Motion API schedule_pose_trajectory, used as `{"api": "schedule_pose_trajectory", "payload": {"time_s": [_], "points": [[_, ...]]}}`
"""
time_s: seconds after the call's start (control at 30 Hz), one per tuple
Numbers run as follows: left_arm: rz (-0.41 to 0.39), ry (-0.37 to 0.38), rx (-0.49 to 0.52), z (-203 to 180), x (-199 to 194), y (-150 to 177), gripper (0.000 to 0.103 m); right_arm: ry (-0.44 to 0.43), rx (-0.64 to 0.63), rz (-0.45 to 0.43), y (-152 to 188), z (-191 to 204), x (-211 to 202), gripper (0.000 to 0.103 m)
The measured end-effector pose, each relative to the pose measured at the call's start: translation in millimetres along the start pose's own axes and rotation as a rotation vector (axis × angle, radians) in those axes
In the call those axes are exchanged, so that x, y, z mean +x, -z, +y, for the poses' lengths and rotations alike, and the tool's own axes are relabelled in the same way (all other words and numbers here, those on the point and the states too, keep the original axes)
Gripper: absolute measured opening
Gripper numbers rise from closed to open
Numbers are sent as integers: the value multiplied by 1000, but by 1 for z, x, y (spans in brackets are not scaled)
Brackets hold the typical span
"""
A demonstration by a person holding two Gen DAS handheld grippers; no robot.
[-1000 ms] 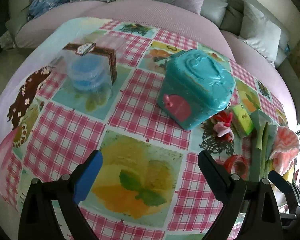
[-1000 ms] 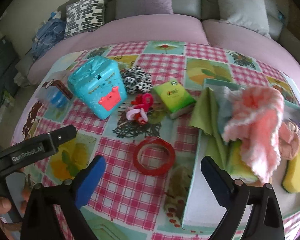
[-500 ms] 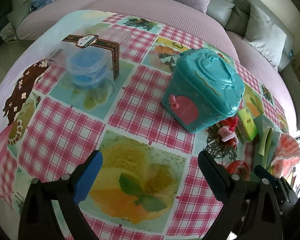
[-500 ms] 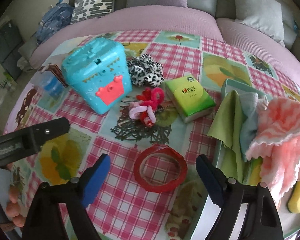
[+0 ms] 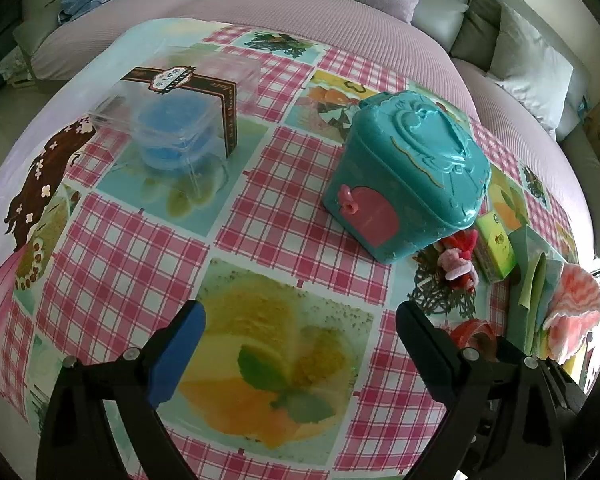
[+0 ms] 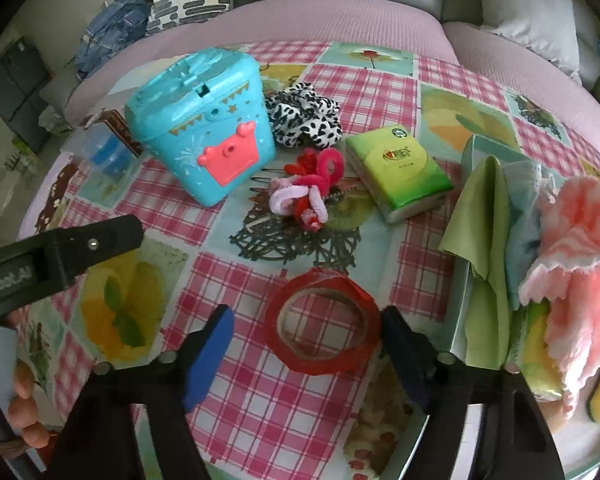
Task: Organize soft objects
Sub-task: 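Move the right gripper to the red tape roll and grasp it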
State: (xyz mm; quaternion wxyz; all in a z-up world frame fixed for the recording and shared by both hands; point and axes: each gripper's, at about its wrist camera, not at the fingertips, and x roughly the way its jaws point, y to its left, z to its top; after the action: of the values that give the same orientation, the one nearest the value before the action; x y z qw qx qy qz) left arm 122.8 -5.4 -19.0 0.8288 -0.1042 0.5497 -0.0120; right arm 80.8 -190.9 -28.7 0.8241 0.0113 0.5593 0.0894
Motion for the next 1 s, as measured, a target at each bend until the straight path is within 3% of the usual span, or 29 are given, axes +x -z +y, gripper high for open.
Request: {"api": "schedule_pose_trajectory", "payload": {"time_s": [0.23, 0.77, 1.0], "points": [[7, -3, 13, -2, 1, 1, 96, 37, -23, 16, 3, 7, 2, 62], [8, 22, 58, -32, -6, -6, 96, 79, -51, -4, 6, 11, 6, 60], [-2, 29, 53, -29, -18, 0, 96, 82, 32, -22, 2, -5, -29, 60]]}}
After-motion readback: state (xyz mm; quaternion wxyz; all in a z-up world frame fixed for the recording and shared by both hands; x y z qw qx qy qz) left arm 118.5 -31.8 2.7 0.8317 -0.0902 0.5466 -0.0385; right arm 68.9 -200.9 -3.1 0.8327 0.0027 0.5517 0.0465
